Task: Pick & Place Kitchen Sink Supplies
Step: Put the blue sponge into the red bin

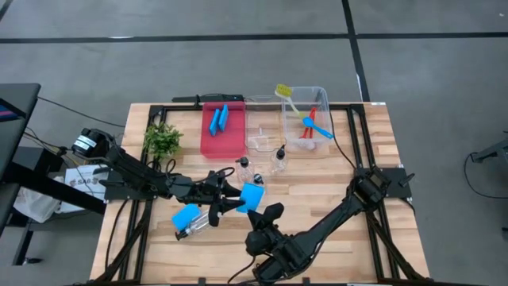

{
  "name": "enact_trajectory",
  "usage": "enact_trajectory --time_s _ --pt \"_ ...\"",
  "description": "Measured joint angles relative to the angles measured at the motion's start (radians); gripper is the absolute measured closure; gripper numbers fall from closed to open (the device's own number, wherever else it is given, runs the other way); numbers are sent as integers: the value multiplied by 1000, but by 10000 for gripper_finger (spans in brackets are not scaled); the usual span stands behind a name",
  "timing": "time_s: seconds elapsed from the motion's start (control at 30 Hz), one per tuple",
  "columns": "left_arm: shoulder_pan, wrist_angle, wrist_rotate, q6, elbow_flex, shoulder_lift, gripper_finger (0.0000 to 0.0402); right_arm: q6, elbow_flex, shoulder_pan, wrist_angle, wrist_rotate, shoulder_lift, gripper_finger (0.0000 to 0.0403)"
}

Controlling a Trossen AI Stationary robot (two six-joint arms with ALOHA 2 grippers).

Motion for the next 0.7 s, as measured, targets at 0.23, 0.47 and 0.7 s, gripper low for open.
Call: enact_trajectory --time_s 0.23,0.47,0.7 --pt "14 -1 -1 0 0 0 324 0 0 0 -2 0 0 403" --pt "26 -22 0 7 0 -1 386 2 0 -8 13 -51 0 396" --pt "27 -26 -3 8 -1 0 387 10 0 -27 29 -108 -1 364"
